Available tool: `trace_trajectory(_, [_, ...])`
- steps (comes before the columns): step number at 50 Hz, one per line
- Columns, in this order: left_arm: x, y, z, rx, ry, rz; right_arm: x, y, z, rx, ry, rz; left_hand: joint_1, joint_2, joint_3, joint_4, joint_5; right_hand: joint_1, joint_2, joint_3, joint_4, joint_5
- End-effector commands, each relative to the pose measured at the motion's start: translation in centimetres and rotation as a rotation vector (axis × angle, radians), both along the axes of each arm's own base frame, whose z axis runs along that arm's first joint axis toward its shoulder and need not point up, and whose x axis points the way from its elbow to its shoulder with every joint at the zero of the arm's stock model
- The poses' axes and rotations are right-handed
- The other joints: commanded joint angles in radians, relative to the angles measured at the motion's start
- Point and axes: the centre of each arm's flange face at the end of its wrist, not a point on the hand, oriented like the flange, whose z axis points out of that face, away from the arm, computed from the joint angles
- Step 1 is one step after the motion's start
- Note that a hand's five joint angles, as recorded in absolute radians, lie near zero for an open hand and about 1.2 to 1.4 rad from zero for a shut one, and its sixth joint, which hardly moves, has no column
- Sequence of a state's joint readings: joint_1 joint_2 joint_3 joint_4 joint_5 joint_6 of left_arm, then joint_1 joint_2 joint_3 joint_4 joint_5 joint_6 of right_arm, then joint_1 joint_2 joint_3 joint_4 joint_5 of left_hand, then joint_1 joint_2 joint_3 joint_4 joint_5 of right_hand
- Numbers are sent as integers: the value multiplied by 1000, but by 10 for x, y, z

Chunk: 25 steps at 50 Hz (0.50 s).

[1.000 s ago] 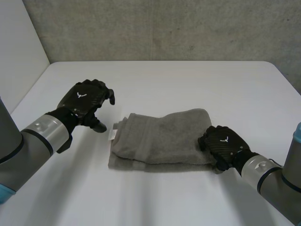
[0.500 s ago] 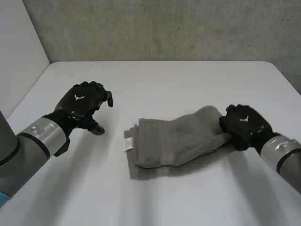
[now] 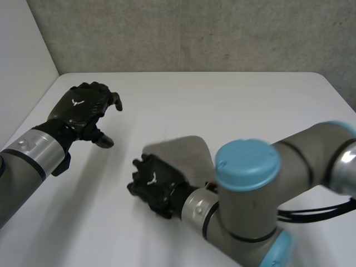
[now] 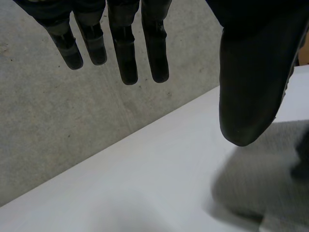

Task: Fold the towel.

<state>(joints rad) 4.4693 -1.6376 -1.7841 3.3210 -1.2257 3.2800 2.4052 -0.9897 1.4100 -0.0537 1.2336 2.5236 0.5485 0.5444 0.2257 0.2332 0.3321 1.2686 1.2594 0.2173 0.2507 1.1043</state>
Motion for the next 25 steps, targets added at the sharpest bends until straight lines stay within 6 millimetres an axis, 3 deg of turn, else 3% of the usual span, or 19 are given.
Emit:
trace_trajectory(1, [-2,-1,2,-4,16,-3,-5,-8,-7,64,-3,-57,-59,-55,-51,-59,-17,-723,-713,-43,-76,-733])
trace_trajectory(2, [-2,-1,2,-4,16,-3,-9,-13,5,90,-42,-92,-59,-55,-51,-59,-17,-1094,-1085,-43,-76,-1104])
trace_trajectory(3, [-2,-2,4,-12,19,-2,-9,-13,5,90,-43,-92,-62,-58,-51,-59,-20,-1094,-1085,-43,-76,-1104])
trace_trajectory(5, [-3,-4,6,-25,26,-4,-24,-29,32,175,-150,-189,-59,-55,-51,-59,-17,-1094,-1085,-43,-76,-1104])
trace_trajectory(6, [-5,-8,10,-38,42,-5,-24,-29,32,176,-150,-190,-59,-55,-51,-59,-17,-1094,-1085,-43,-76,-1104])
trace_trajectory(8, [-6,-11,15,-46,67,-5,-43,-43,57,241,-252,-272,-59,-55,-51,-59,-17,-1094,-1085,-43,-76,-1104])
trace_trajectory(9, [-8,-13,17,-39,98,-5,-43,-43,57,241,-253,-273,-59,-55,-51,-59,-17,-1094,-1085,-43,-76,-1104])
trace_trajectory(11, [-9,-16,18,-21,130,-7,-60,-53,75,284,-328,-341,-56,-52,-51,-59,-14,-1094,-1085,-43,-76,-1104])
trace_trajectory(15, [-18,-20,21,16,202,-25,-75,-62,86,306,-370,-404,-47,-43,-51,-59,-5,-1094,-1085,-43,-76,-1104])
trace_trajectory(20, [-36,-19,16,83,272,-72,-92,-71,83,353,-353,-461,-44,-40,-51,-59,-3,-1094,-1085,-43,-76,-1104])
trace_trajectory(25, [-53,-14,-11,185,275,-91,-97,-82,74,382,-349,-501,-41,-37,-51,-59,0,-1094,-1085,-43,-76,-1104])
